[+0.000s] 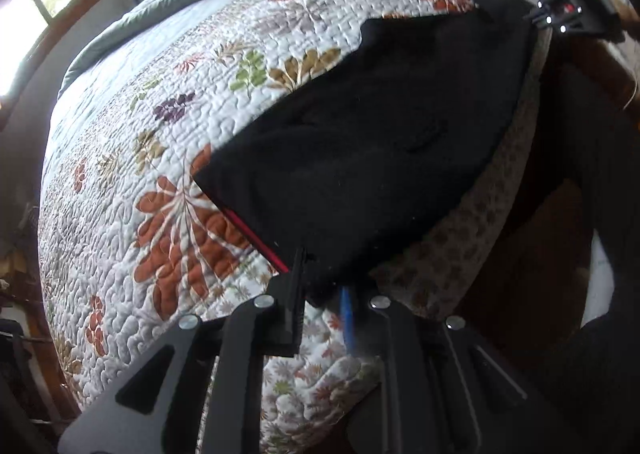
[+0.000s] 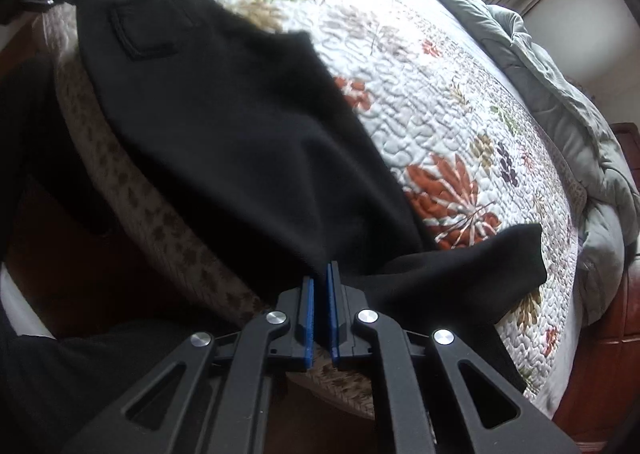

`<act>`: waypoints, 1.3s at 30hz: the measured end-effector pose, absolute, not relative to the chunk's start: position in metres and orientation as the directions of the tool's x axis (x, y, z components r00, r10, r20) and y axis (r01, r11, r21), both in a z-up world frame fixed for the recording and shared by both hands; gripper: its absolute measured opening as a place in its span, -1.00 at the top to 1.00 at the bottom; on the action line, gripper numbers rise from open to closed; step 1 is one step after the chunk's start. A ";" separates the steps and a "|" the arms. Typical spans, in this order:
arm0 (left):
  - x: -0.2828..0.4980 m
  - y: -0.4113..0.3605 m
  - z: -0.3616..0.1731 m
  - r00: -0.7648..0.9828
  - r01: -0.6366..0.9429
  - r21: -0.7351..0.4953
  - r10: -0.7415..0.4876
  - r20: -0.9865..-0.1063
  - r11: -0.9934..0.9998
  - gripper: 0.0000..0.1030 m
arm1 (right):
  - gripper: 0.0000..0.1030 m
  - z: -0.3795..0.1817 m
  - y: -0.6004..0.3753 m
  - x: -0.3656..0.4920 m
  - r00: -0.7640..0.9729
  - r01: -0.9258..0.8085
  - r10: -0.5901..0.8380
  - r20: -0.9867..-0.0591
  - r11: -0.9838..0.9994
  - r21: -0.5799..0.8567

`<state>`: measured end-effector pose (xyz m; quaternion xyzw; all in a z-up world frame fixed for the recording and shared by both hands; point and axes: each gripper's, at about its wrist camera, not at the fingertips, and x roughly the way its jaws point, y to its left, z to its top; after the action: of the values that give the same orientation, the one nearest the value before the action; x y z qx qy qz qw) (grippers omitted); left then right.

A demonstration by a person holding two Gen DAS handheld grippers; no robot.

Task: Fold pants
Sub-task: 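Lift the waistband with both tools and fold it over toward the leg hems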

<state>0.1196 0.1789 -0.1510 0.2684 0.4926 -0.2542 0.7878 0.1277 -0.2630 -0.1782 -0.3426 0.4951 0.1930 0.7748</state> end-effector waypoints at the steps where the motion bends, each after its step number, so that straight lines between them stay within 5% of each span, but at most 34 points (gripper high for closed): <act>1: 0.118 0.179 -0.154 0.385 0.668 0.184 -0.123 -0.915 0.721 0.74 | 0.89 -0.182 -0.262 0.127 0.440 -0.638 -0.051 -0.896 0.685 -0.352; 14: 0.104 0.190 -0.168 0.382 0.635 0.202 -0.076 -0.921 0.746 0.59 | 0.86 -0.213 -0.260 0.130 0.403 -0.642 -0.108 -0.909 0.675 -0.364; 17: 0.094 0.199 -0.162 0.397 0.601 0.199 -0.073 -0.915 0.774 0.32 | 0.85 -0.215 -0.263 0.132 0.389 -0.635 -0.094 -0.917 0.694 -0.340; 29: 0.070 0.211 -0.124 0.462 0.508 0.117 -0.156 -0.873 0.853 0.30 | 0.72 -0.217 -0.266 0.131 0.354 -0.657 -0.076 -0.932 0.689 -0.306; 33: 0.070 0.198 -0.110 0.518 0.484 0.102 -0.191 -0.834 0.869 0.15 | 0.39 -0.201 -0.278 0.135 0.271 -0.645 0.036 -0.962 0.749 -0.153; 39: 0.072 0.149 -0.088 0.574 0.524 0.098 -0.265 -0.774 0.846 -0.09 | 0.38 -0.171 -0.304 0.141 0.234 -0.554 0.222 -0.947 0.831 0.057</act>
<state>0.0715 0.1494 -0.0884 0.1605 0.4021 -0.2261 0.8726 0.1410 -0.3039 -0.1709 -0.1468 0.5654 0.2511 0.7718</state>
